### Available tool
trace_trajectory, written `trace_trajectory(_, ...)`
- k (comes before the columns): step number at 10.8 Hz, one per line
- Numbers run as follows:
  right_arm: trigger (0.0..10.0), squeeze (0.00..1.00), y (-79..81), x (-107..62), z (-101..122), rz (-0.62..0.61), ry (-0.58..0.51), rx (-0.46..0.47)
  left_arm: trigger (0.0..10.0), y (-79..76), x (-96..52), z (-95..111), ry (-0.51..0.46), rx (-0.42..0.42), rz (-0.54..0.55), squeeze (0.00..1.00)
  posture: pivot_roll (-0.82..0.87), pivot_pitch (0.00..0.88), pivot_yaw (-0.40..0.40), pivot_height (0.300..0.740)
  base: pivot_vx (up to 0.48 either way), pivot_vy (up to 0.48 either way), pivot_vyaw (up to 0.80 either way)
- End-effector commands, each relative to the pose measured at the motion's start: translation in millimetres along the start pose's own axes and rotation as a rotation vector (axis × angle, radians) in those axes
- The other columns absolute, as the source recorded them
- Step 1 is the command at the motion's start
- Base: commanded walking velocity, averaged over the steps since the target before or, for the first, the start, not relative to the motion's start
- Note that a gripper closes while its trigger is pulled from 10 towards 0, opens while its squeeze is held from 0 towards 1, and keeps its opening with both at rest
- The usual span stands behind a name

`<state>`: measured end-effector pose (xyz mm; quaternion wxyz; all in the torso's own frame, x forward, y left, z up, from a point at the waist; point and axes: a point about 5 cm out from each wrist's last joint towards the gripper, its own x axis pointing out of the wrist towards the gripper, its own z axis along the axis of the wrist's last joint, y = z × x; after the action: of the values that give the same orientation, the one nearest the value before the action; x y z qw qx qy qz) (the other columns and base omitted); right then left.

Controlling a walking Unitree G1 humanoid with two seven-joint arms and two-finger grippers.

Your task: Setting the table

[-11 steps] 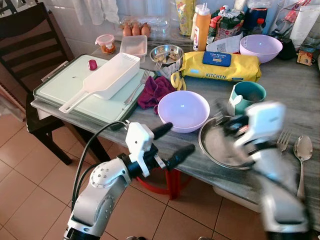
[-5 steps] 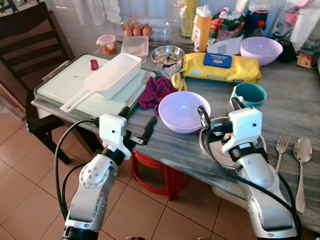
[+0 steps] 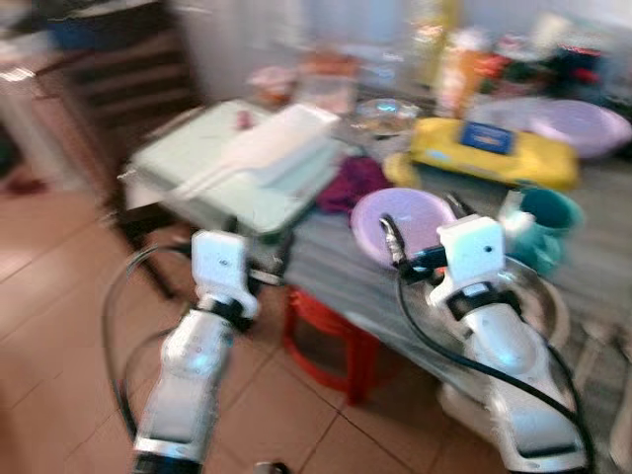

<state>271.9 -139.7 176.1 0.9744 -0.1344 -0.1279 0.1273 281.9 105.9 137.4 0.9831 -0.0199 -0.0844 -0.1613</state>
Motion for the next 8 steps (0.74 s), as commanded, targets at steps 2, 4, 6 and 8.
trace_trajectory(2, 10.0, 0.22, 1.9, -0.2, 4.2, 0.016, -0.021, -0.009, 10.0, 6.4, -1.2, -2.3, 0.013, 0.017, 0.037, 0.0, -0.16, 0.074, 0.052, 0.74, 0.0, 0.0, 0.8)
trace_trajectory(4, 10.0, 0.23, 3.5, -0.2, 5.0, 0.021, -0.025, -0.017, 10.0, 13.5, -0.4, -0.8, 0.005, 0.038, 0.071, 0.0, -0.16, 0.077, 0.055, 0.74, 0.0, 0.0, 0.8)
trace_trajectory(6, 10.0, 0.22, 6.4, -0.1, 6.2, 0.03, -0.03, -0.022, 10.0, 23.2, -0.1, 0.5, 0.003, 0.073, 0.139, 0.0, -0.16, 0.084, 0.052, 0.74, 0.0, 0.0, 0.8)
trace_trajectory(8, 10.0, 0.22, 7.0, -0.3, 5.5, 0.034, -0.028, -0.024, 10.0, 24.9, -2.5, -3.8, 0.022, 0.064, 0.15, 0.0, -0.15, 0.087, 0.05, 0.74, 0.0, 0.0, 0.8)
